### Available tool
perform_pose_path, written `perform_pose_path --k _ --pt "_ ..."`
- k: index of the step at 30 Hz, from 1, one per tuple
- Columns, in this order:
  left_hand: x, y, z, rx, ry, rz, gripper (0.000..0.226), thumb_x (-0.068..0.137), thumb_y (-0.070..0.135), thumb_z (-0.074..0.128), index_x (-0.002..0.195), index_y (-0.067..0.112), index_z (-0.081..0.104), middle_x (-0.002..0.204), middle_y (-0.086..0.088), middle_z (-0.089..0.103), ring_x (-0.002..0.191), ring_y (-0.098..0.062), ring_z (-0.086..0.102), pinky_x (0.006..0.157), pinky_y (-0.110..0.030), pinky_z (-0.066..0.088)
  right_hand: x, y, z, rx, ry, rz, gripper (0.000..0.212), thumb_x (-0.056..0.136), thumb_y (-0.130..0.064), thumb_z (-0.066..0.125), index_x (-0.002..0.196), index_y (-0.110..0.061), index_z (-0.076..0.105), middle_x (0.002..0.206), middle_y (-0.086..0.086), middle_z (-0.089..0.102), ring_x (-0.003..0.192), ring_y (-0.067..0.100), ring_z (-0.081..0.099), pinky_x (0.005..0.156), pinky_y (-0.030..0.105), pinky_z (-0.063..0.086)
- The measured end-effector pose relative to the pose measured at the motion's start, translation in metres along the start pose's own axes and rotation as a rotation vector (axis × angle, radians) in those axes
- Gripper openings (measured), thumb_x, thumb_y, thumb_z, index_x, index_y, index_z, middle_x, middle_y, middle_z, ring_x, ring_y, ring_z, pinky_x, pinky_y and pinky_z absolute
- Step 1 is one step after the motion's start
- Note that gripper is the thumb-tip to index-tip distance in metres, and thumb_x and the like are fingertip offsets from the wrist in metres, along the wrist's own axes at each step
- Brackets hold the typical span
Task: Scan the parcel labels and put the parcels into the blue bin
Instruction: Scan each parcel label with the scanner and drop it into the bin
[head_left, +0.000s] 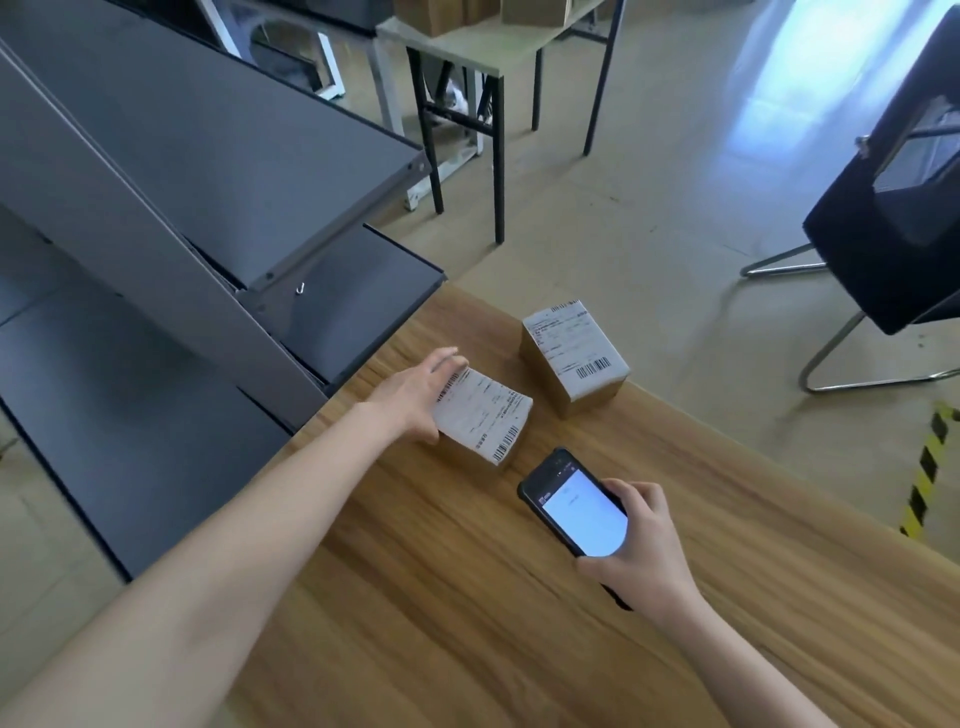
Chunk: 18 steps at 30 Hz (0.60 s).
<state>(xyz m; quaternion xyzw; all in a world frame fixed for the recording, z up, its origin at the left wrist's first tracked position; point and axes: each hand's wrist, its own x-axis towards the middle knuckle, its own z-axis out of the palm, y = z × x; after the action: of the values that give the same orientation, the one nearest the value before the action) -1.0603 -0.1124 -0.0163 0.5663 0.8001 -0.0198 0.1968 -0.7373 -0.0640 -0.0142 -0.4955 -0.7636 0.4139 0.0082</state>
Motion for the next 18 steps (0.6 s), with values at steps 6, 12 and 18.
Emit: perform_pose_path --k 6,12,18 --pt "-0.044 0.011 0.011 -0.069 -0.005 0.069 0.098 0.06 0.009 0.08 0.142 0.025 0.028 0.133 0.004 0.032 0.098 -0.021 0.055 0.066 -0.031 0.053 -0.023 0.001 -0.01 -0.109 -0.032 -0.067 0.099 0.054 -0.026 0.086 0.14 -0.026 0.038 0.131 -0.009 0.032 0.11 0.024 0.046 0.089 0.038 0.051" --pt "-0.084 0.034 0.005 0.002 0.132 0.16 0.1 0.061 0.019 0.082 0.146 0.022 0.029 0.138 0.001 0.032 0.121 -0.019 0.038 0.094 -0.037 0.05 -0.048 -0.005 -0.027 -0.26 0.003 -0.197 0.1 0.052 -0.032 0.084 0.141 -0.027 0.039 0.127 -0.011 0.031 0.099 0.02 0.05 0.091 0.035 0.047" --pt "-0.117 0.065 -0.004 0.058 0.174 0.245 0.098 0.071 0.02 0.081 0.15 0.02 0.024 0.148 0.001 0.025 0.13 -0.02 0.037 0.098 -0.037 0.05 -0.076 -0.005 -0.046 -0.363 0.091 -0.217 0.103 0.048 -0.038 0.084 0.14 -0.025 0.041 0.127 -0.01 0.033 0.086 0.012 0.04 0.088 0.031 0.046"
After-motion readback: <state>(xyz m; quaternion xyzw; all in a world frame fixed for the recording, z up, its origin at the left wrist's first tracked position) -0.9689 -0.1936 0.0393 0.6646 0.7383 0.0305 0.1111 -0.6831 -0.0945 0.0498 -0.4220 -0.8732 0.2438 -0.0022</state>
